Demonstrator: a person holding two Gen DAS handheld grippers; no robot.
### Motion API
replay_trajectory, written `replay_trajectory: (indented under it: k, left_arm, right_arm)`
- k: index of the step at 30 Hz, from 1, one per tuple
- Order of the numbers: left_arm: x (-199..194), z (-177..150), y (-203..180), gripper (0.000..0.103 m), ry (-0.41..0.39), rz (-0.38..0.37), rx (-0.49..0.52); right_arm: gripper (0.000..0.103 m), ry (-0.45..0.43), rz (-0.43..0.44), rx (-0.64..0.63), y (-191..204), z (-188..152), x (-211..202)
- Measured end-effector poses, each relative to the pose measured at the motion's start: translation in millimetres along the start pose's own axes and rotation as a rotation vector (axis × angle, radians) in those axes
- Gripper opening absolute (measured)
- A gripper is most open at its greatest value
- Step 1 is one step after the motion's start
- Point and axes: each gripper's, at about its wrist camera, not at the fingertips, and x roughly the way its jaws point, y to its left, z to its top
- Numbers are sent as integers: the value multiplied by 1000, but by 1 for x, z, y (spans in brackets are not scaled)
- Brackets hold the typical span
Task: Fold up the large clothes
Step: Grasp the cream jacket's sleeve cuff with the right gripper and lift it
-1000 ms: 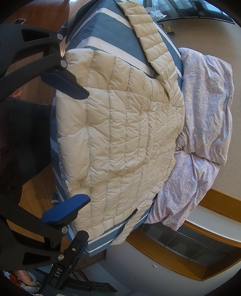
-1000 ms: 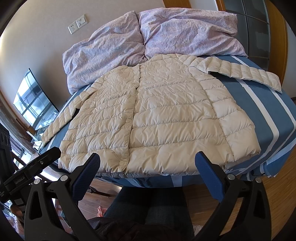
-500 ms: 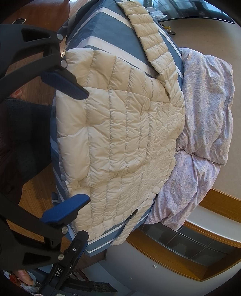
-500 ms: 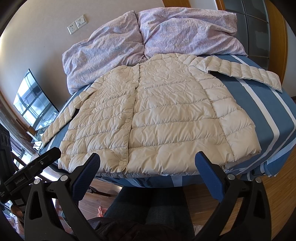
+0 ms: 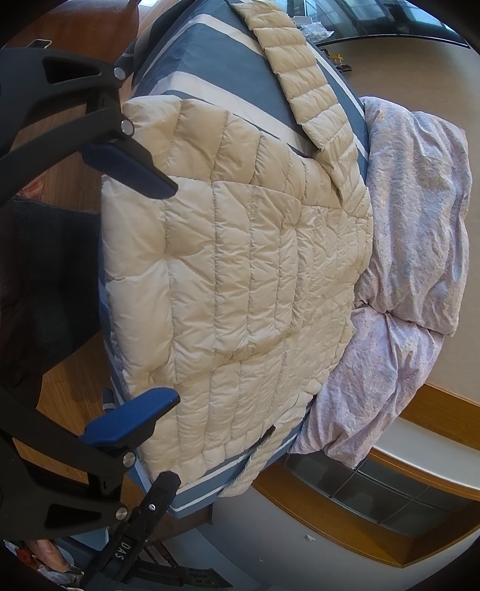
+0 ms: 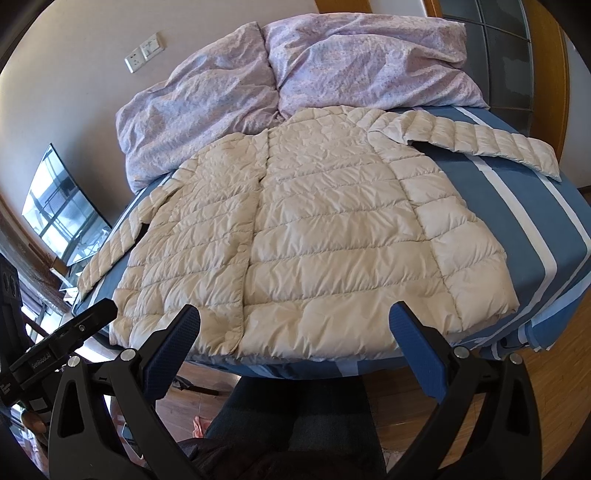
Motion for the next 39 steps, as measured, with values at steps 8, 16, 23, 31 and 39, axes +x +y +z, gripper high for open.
replay_trajectory:
  k: [8, 16, 23, 31, 39]
  left_arm:
    - [30, 24, 11, 101, 15, 66, 2]
    - [75, 72, 28, 101, 9, 210, 42]
    - [121, 110, 37, 101, 17, 304, 98]
    - [164, 122, 49, 101, 48, 386, 128]
    - [177, 122, 54, 101, 59, 424, 151]
  right_arm:
    - [102, -27, -66, 65, -37, 31, 19]
    - [102, -114, -208, 248, -134, 83, 34]
    - [91, -119, -342, 469, -246, 130, 47]
    - [70, -142, -512, 689, -356, 157, 49]
    - [67, -136, -510, 847, -403, 149, 54]
